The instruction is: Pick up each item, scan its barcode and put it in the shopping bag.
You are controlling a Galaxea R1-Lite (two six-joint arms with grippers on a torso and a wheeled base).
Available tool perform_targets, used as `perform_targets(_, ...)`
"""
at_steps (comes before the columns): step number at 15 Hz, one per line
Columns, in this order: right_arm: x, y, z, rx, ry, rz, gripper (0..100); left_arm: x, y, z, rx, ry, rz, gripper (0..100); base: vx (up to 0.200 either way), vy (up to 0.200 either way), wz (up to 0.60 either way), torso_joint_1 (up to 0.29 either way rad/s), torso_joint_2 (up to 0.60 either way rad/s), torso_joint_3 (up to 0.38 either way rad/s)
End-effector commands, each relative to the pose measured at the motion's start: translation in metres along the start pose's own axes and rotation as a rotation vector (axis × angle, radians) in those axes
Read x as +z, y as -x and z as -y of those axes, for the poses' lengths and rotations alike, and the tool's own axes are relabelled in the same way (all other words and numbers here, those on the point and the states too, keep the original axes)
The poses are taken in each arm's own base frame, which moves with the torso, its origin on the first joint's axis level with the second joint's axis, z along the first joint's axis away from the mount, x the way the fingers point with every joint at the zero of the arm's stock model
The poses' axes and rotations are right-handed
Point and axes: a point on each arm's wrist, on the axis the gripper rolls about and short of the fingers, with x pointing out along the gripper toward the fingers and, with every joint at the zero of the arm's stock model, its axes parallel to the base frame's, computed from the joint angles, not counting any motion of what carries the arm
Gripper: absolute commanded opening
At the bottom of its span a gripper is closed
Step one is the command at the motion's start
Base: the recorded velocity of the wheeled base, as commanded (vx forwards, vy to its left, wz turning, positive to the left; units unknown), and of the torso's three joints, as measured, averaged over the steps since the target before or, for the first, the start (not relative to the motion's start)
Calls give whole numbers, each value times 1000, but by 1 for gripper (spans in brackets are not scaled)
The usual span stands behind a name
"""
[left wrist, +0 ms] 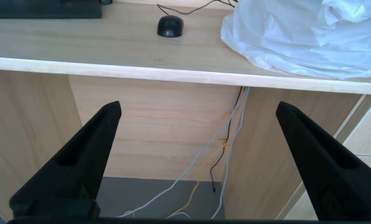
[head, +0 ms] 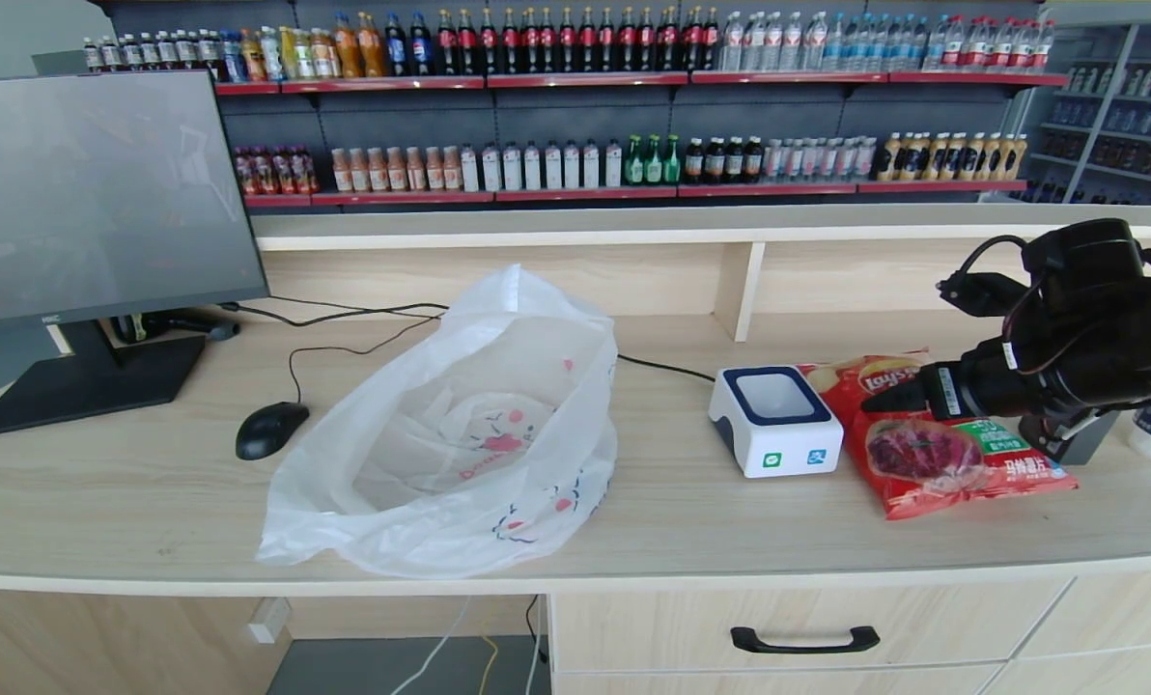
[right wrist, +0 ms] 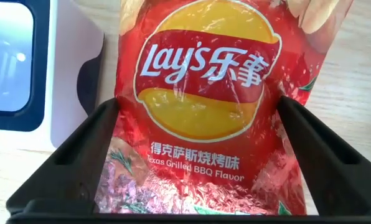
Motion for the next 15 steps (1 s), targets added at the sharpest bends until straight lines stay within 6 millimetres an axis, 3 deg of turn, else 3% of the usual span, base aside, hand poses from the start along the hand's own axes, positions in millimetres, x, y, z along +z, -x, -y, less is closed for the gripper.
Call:
perform_targets(1, 1, -5, -2, 3, 6, -6, 100, 0, 0, 0, 0, 0, 0, 100, 0, 0, 0, 0, 0, 0)
perform_targets(7, -11, -19, 3, -63, 24, -75, 100, 0, 0, 0, 0, 0, 0, 100, 0, 0, 0, 0, 0, 0)
perform_targets(14, -14, -19, 10, -90, -4, -81, 100, 0, 0, 0, 0, 0, 0, 100, 0, 0, 0, 0, 0, 0)
perform_targets(15, -15, -18, 10, -90, -3, -81, 0, 0, 0, 0, 0, 0, 0, 100, 0, 0, 0, 0, 0, 0)
